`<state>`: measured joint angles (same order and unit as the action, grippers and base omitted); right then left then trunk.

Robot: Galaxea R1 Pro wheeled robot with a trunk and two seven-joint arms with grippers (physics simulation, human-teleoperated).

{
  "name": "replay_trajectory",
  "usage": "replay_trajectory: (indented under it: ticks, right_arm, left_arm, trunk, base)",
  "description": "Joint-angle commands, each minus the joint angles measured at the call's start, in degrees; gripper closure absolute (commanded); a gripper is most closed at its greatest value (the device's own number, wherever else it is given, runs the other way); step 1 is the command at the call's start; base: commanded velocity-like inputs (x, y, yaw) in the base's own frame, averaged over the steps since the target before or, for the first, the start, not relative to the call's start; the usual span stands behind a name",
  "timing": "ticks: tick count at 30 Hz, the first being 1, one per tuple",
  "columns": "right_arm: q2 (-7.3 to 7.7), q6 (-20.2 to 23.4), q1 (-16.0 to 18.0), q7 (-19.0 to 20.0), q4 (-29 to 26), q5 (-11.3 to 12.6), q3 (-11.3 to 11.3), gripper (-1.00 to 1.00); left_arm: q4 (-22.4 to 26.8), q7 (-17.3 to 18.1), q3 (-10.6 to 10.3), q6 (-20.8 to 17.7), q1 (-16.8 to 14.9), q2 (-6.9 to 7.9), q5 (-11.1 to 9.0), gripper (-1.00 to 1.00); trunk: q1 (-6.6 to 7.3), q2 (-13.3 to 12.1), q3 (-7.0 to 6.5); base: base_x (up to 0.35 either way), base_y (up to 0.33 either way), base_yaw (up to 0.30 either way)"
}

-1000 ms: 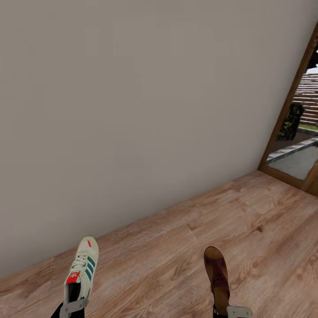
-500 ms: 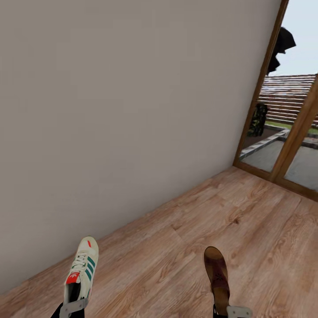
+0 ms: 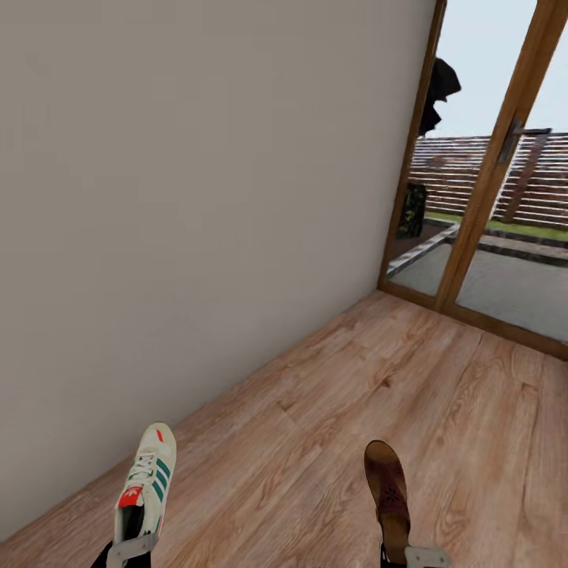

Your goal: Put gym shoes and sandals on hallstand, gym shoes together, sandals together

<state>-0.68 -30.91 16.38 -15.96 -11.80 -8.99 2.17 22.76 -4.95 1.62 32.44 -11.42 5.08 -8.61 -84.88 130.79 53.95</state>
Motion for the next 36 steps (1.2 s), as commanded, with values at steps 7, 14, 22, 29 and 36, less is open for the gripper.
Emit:
replay_trajectory:
  ticks: [7,14,22,29,36]
  right_arm:
    - [-0.09,-0.1,0.1,-0.3,0.1,-0.4,0.2,1.00]
    - [-0.06,-0.1,0.1,-0.3,0.1,-0.4,0.2,1.00]
    - [-0.10,-0.1,0.1,-0.3,0.1,-0.4,0.2,1.00]
    - [-0.11,-0.1,0.1,-0.3,0.1,-0.4,0.2,1.00]
    - [-0.11,-0.1,0.1,-0.2,0.1,-0.5,0.1,1.00]
  left_arm:
    - [0.0,-0.1,-0.1,0.1,0.0,0.06,-0.2,1.00]
    - [0.0,-0.1,-0.1,0.0,0.0,0.06,1.8,1.00]
    - [-0.1,-0.1,-0.1,0.0,0.0,0.03,2.3,1.00]
    - [-0.1,-0.2,-0.1,0.0,0.0,0.03,2.3,1.00]
    - [-0.7,-0.2,0.0,0.1,0.0,0.03,2.3,1.00]
  trunk:
    - [0.01,0.0,0.05]
    - [0.01,0.0,0.05]
    - [0.01,0.0,0.05]
    - [0.01,0.0,0.05]
    - [0.01,0.0,0.09]
  base:
    - [0.000,0.000,-0.300]
    - [0.000,0.000,-0.300]
    - [0.000,0.000,-0.300]
    - [0.000,0.000,-0.300]
    - [0.000,0.000,-0.296]
